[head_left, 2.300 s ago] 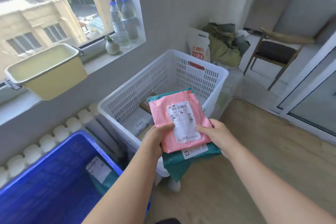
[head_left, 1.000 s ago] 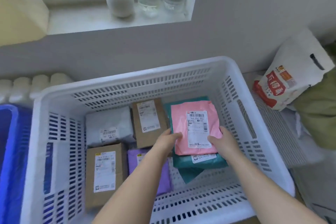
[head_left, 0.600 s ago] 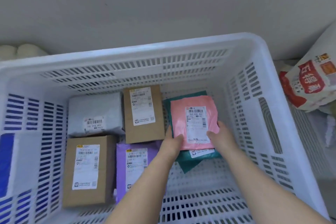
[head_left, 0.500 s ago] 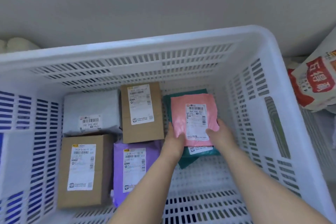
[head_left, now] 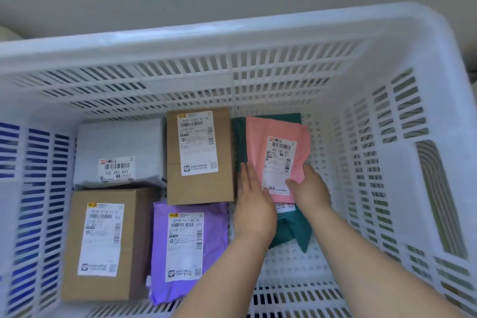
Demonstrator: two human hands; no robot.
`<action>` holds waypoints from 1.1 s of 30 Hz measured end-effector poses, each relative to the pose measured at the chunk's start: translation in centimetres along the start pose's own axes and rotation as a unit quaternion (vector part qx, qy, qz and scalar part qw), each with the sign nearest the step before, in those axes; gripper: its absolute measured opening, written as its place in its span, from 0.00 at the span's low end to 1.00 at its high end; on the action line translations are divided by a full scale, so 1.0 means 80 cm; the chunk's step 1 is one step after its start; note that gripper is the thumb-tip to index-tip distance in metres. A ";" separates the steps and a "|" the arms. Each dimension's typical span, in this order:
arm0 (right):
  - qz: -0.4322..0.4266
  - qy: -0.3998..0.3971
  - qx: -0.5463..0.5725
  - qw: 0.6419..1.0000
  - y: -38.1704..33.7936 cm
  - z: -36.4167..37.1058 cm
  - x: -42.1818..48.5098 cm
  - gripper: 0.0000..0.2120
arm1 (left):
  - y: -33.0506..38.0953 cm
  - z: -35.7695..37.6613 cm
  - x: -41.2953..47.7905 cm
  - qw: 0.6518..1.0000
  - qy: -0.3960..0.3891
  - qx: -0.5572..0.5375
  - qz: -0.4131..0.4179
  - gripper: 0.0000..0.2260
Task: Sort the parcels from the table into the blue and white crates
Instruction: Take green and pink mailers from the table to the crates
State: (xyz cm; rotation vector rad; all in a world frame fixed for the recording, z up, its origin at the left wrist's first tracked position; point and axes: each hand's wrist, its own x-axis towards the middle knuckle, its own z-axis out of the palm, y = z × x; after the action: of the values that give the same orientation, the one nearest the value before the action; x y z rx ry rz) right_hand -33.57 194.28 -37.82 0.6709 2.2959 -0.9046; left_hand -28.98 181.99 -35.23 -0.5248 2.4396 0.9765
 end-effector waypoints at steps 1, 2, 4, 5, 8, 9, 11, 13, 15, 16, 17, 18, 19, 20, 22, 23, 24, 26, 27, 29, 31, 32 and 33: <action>0.001 0.003 -0.006 1.000 0.000 0.000 0.000 0.16 | -0.003 0.000 -0.001 1.000 -0.008 0.003 -0.011 0.28; 0.001 0.008 -0.013 1.000 0.000 -0.001 0.000 0.17 | -0.005 -0.001 -0.001 1.000 -0.014 0.006 -0.017 0.28; 0.006 0.016 -0.018 1.000 0.000 -0.004 -0.001 0.18 | -0.006 -0.005 -0.004 0.999 -0.030 -0.002 -0.019 0.28; 0.009 0.018 -0.019 1.000 -0.002 -0.007 -0.005 0.19 | -0.004 -0.011 -0.008 0.999 -0.040 -0.013 -0.021 0.29; 0.023 0.031 -0.003 0.999 -0.004 -0.017 -0.014 0.22 | 0.005 -0.025 -0.012 0.996 -0.066 -0.032 -0.042 0.29; 0.024 0.034 0.008 0.999 -0.007 -0.024 -0.022 0.22 | 0.009 -0.033 -0.016 0.996 -0.069 -0.037 -0.047 0.28; 0.029 0.038 0.039 0.998 -0.014 -0.039 -0.041 0.20 | 0.021 -0.050 -0.027 0.996 -0.055 -0.046 -0.043 0.27; 0.035 0.039 0.080 0.995 -0.023 -0.054 -0.060 0.14 | 0.031 -0.070 -0.043 0.996 -0.027 -0.073 -0.041 0.26; 0.034 0.032 0.101 0.994 -0.037 -0.062 -0.083 0.11 | 0.034 -0.095 -0.059 0.991 0.001 -0.119 -0.056 0.23; 0.036 0.019 0.096 0.995 -0.041 -0.062 -0.091 0.09 | 0.033 -0.106 -0.066 0.987 0.011 -0.140 -0.072 0.22; 0.035 -0.003 0.088 0.995 -0.047 -0.061 -0.101 0.08 | 0.028 -0.115 -0.070 0.984 0.022 -0.156 -0.089 0.20; 0.031 -0.035 0.077 0.996 -0.054 -0.058 -0.115 0.08 | 0.020 -0.127 -0.075 0.979 0.033 -0.167 -0.108 0.18; 0.025 -0.069 0.073 0.995 -0.061 -0.055 -0.128 0.08 | 0.009 -0.137 -0.077 0.976 0.039 -0.172 -0.126 0.15; 0.017 -0.105 0.073 0.992 -0.069 -0.051 -0.141 0.09 | -0.003 -0.149 -0.080 0.973 0.038 -0.175 -0.143 0.13; 0.011 -0.179 0.065 0.982 -0.082 -0.038 -0.164 0.12 | -0.033 -0.172 -0.087 0.971 0.020 -0.172 -0.165 0.11; 0.013 -0.210 0.044 0.977 -0.087 -0.030 -0.174 0.13 | -0.051 -0.182 -0.090 0.972 0.004 -0.159 -0.170 0.12; 0.011 -0.235 0.014 0.972 -0.092 -0.019 -0.182 0.12 | -0.070 -0.194 -0.094 0.974 -0.016 -0.135 -0.180 0.13; 0.007 -0.270 -0.055 0.961 -0.094 0.006 -0.188 0.12 | -0.103 -0.208 -0.101 0.975 -0.053 -0.084 -0.199 0.14; 0.004 -0.286 -0.080 0.955 -0.095 0.021 -0.192 0.11 | -0.120 -0.214 -0.103 0.973 -0.071 -0.060 -0.209 0.14; -0.015 -0.299 -0.123 0.946 -0.094 0.044 -0.199 0.07 | -0.142 -0.221 -0.104 0.969 -0.096 0.009 -0.226 0.12; -0.043 -0.303 -0.174 0.936 -0.095 0.068 -0.208 0.07 | -0.163 -0.224 -0.100 0.963 -0.114 0.093 -0.227 0.12; -0.058 -0.298 -0.196 0.932 -0.095 0.077 -0.209 0.07 | -0.168 -0.223 -0.096 0.961 -0.120 0.127 -0.216 0.12; -0.067 -0.293 -0.216 0.929 -0.095 0.084 -0.210 0.08 | -0.169 -0.224 -0.093 0.959 -0.123 0.153 -0.205 0.12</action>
State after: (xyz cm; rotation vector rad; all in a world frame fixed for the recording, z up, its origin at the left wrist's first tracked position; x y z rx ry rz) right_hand -24.23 180.53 -27.36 0.0332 1.9028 -0.5257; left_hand -20.94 161.32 -27.04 -0.7127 2.0874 0.4528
